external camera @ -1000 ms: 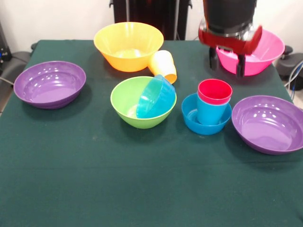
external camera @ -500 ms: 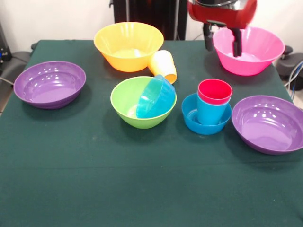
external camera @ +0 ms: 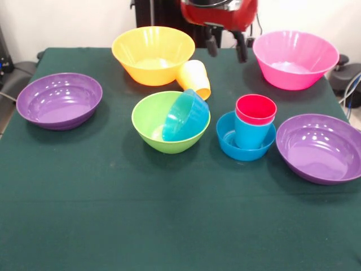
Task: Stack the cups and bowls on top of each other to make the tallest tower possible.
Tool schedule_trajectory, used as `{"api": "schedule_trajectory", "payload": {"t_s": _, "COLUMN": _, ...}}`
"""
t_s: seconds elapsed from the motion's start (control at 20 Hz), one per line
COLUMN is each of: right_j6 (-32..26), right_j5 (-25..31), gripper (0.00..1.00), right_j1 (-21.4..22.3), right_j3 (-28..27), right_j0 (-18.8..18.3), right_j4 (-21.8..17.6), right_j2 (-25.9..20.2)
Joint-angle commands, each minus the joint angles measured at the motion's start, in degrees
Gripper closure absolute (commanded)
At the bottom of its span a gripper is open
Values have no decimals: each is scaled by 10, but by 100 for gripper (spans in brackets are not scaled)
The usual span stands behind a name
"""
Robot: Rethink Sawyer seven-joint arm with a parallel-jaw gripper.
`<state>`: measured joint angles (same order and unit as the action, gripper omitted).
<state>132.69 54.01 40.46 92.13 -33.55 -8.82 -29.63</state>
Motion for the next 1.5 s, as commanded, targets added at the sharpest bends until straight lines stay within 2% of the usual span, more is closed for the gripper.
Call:
{"api": "schedule_trajectory", "payload": {"t_s": 0.05, "right_j6": -164, "right_j5": -59, "gripper": 0, "right_j1": -52, "right_j3": 45, "right_j0": -1, "right_j4": -92, "right_j2": -35}}
{"api": "schedule_trajectory", "payload": {"t_s": 0.45, "right_j6": -140, "right_j5": -114, "gripper": 0, "right_j1": -86, "right_j3": 32, "right_j0": 3, "right_j4": -141, "right_j2": -33}}
{"api": "schedule_trajectory", "payload": {"t_s": 1.05, "right_j6": -116, "right_j5": -147, "gripper": 0, "right_j1": -109, "right_j3": 19, "right_j0": 8, "right_j4": -185, "right_j2": -34}}
{"api": "schedule_trajectory", "payload": {"t_s": 1.5, "right_j6": -122, "right_j5": -128, "gripper": 0, "right_j1": -102, "right_j3": 26, "right_j0": -8, "right_j4": -194, "right_j2": -44}}
